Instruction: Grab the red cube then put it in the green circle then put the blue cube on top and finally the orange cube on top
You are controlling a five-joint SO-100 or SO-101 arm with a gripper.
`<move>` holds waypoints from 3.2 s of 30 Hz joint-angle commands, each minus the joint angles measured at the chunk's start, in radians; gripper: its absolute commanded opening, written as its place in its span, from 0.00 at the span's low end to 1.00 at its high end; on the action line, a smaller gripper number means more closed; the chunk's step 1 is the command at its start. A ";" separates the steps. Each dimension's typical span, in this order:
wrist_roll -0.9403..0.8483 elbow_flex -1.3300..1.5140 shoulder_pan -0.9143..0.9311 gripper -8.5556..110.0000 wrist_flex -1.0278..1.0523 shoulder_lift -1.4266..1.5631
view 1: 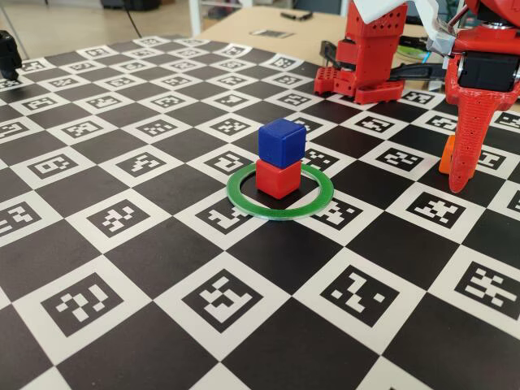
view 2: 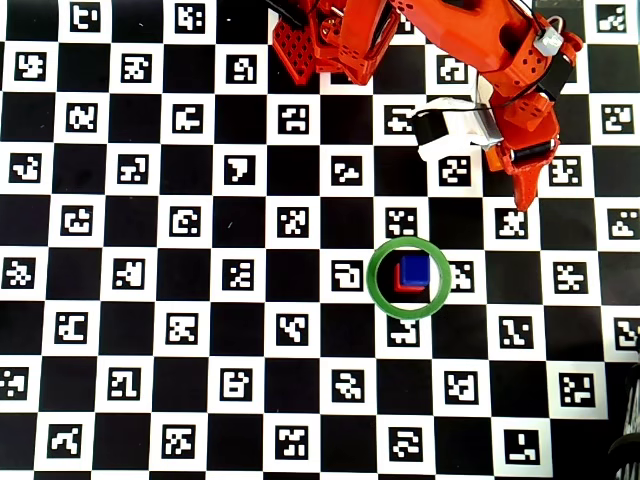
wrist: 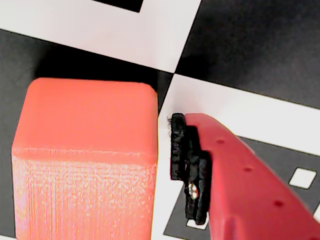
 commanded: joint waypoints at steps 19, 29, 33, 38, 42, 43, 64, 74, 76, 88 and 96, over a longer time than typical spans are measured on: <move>-0.023 -0.055 -0.003 0.19 -0.009 0.043; -0.021 -0.236 0.005 0.14 0.222 0.089; -0.071 -0.376 0.041 0.14 0.350 0.106; -0.186 -0.555 0.164 0.14 0.508 0.107; -0.291 -0.644 0.310 0.14 0.597 0.106; -0.311 -0.661 0.345 0.14 0.618 0.104; -0.327 -0.876 0.673 0.14 0.689 -0.049; -0.314 -0.730 0.681 0.14 0.518 -0.049; -0.321 -0.695 0.686 0.13 0.482 -0.055; -0.359 -0.623 0.719 0.13 0.399 -0.091; -0.388 -0.586 0.739 0.13 0.382 -0.095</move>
